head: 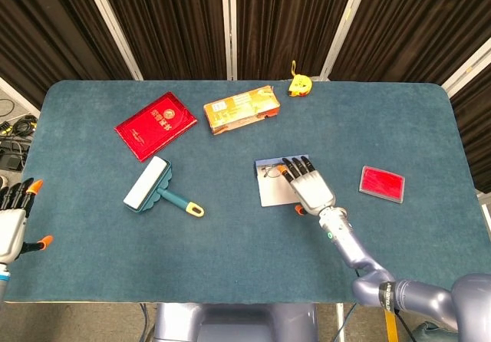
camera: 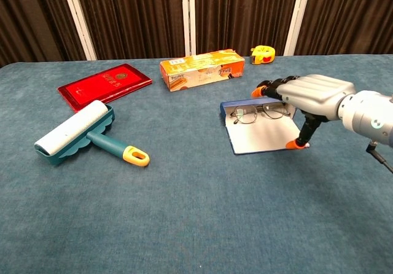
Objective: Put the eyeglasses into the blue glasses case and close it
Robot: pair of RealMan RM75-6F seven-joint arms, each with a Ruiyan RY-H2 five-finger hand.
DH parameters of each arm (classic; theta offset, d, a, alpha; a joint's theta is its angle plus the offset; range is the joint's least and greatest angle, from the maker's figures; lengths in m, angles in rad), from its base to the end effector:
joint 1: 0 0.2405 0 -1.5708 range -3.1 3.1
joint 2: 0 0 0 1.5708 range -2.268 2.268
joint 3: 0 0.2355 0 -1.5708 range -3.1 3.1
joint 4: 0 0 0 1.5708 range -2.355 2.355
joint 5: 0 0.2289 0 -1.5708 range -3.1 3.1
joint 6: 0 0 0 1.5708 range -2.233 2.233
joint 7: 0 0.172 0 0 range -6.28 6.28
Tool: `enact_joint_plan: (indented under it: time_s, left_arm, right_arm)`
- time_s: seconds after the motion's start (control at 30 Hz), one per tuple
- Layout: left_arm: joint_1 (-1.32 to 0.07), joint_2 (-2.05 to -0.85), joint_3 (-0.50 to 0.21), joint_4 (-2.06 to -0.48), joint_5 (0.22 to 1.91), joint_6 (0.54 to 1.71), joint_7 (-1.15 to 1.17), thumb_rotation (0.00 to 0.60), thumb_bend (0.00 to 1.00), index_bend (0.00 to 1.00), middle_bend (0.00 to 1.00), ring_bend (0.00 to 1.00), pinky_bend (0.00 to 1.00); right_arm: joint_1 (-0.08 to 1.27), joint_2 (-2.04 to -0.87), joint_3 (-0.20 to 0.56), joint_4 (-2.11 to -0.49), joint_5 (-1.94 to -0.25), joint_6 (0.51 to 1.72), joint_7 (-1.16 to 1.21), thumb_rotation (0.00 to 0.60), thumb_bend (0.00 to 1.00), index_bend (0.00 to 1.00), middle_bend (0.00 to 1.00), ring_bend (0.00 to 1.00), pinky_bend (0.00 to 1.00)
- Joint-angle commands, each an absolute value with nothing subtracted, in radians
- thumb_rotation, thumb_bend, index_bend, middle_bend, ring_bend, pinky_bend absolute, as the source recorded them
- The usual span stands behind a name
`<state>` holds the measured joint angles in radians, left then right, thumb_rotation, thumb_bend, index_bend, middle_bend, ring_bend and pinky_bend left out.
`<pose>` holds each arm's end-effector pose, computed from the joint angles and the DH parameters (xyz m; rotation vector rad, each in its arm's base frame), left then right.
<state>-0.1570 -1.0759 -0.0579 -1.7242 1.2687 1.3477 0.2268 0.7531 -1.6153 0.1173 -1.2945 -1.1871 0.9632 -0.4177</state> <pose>-0.3074 0.2264 0.1261 -1.3807 -0.9495 -0.6572 -0.1516 -0.3685 -0.0588 1.9353 -0.7161 0.7867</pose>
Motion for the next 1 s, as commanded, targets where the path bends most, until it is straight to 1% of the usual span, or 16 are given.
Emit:
enact_joint_plan:
  time_s: [0.03,0.53,1.0]
  left_arm:
    - [-0.156,-1.077,-0.058,-1.725,1.268,1.349,0.228,0.600,0.00,0.00,0.00,0.00,0.00]
    - [-0.162,-1.083,-0.064,-1.714,1.245,1.334,0.237,0.600,0.00,0.00,0.00,0.00,0.00]
    - [-0.163,-1.085,-0.064,-1.714,1.242,1.333,0.242,0.600,0.00,0.00,0.00,0.00,0.00]
  right_arm:
    - [0.756,-1.635,0.114,-1.271,-1.188,0.958,-0.430,0.600,0.12,0.13,0.00,0.00,0.00]
    - [0.777,-1.716,0.130,-1.152,-1.176,0.908,-0.420,0.600,0.13,0.14,0.00,0.00,0.00]
    - [0.778,-1.729,0.137,-1.119,-1.179,0.893,-0.417,0.600,0.13,0.15,0.00,0.00,0.00]
